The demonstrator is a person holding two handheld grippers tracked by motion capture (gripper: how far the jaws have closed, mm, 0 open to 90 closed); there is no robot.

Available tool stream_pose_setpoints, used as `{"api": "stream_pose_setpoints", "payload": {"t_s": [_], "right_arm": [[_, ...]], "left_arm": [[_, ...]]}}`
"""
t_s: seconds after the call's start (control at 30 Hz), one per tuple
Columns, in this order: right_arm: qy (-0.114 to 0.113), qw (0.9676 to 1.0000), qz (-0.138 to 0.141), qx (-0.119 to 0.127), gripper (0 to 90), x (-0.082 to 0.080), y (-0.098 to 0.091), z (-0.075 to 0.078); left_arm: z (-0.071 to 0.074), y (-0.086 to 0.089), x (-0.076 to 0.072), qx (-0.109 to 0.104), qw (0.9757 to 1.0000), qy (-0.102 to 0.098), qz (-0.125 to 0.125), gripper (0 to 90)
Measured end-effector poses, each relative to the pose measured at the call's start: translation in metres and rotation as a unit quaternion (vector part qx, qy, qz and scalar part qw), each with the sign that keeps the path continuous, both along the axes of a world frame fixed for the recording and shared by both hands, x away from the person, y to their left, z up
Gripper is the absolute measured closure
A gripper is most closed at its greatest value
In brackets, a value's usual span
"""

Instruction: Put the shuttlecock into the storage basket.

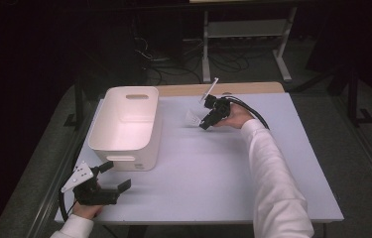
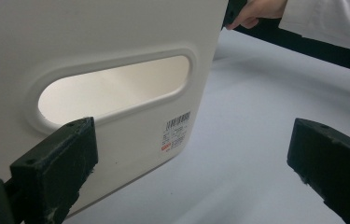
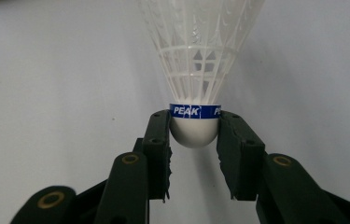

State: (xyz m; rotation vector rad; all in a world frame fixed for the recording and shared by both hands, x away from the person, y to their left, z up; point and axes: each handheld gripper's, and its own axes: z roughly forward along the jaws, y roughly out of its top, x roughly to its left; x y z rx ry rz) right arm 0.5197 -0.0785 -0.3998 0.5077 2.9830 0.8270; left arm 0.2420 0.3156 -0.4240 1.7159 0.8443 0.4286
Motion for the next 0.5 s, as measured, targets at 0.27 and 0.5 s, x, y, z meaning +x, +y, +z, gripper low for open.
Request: {"api": "stream_pose_setpoints", "payload": {"t_s": [0.27, 0.5], "right_arm": [[-0.013, 0.9999, 0.003, 0.009, 64.0, -0.010, 0.001, 0.016], [-0.015, 0.9996, 0.013, 0.018, 64.0, -0.020, 0.004, 0.026]], "left_arm": [[0.000, -0.001, 0.000, -0.002, 1.0000, -0.001, 0.000, 1.4], [0.000, -0.001, 0.000, -0.004, 1.0000, 0.000, 0.000, 1.4]]}}
